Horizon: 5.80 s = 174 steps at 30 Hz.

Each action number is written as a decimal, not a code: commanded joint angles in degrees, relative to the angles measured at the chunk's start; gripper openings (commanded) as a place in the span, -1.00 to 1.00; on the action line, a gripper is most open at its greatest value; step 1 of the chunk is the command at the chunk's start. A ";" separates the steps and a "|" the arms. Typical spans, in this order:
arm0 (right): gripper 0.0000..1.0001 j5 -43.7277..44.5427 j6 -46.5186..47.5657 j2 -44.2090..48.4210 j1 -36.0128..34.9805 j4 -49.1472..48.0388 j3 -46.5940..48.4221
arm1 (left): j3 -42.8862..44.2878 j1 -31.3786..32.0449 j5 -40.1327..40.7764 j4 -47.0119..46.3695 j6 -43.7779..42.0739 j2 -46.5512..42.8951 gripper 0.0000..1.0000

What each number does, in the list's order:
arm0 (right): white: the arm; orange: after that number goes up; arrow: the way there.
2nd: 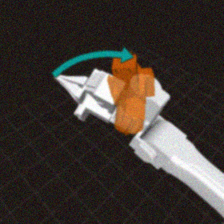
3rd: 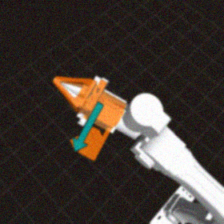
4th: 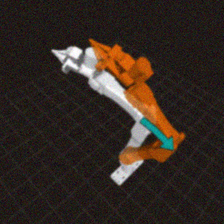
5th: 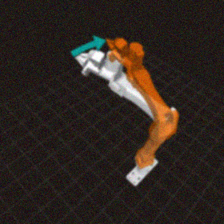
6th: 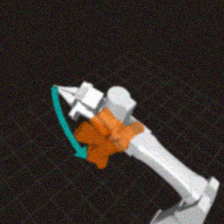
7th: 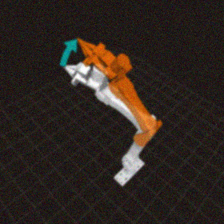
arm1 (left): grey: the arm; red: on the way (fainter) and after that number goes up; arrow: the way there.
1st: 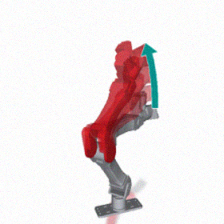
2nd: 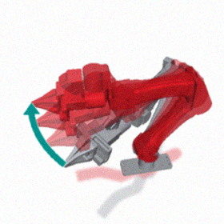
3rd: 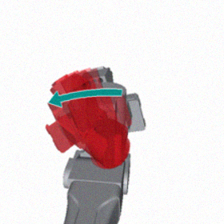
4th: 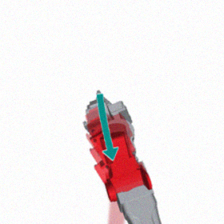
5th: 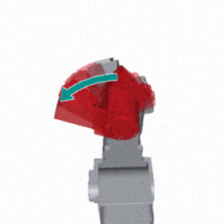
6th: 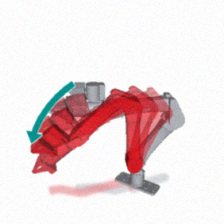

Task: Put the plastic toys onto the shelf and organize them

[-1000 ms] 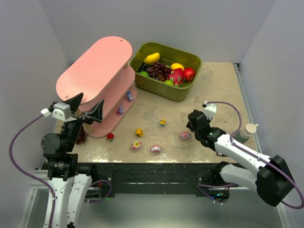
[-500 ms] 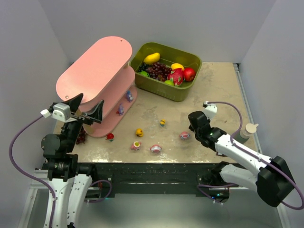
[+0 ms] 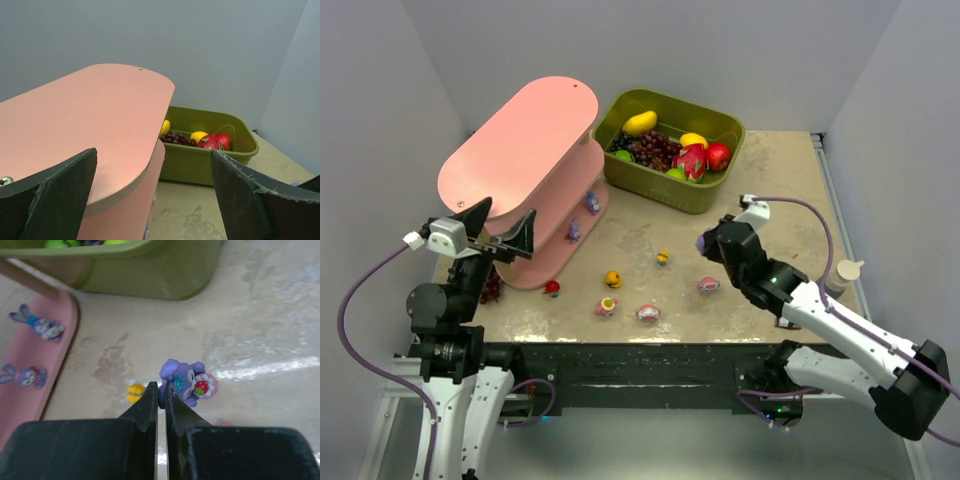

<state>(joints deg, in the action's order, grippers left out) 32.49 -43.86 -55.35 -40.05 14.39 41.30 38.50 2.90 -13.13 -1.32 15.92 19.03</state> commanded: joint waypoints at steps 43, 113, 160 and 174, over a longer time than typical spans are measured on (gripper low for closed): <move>-1.00 7.32 -15.91 -55.47 -32.19 -19.92 43.34 | 1.40 -1.05 18.05 6.07 0.34 -5.49 0.97; -0.96 22.09 -22.85 -75.69 -36.15 -0.42 69.97 | 0.87 -0.87 25.87 4.93 0.78 -12.87 0.99; -0.21 16.73 -13.19 -65.06 -36.59 -15.96 61.63 | 0.87 -0.79 27.80 5.72 0.51 -13.14 0.99; 0.85 19.09 -10.02 -41.72 -36.68 -14.57 36.77 | -0.53 -0.79 21.74 2.99 0.95 -10.68 0.99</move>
<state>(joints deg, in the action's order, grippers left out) 46.87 -55.64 -106.67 -76.84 -0.91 84.23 38.68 2.33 11.94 4.58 16.93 6.44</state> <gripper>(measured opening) 0.725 0.994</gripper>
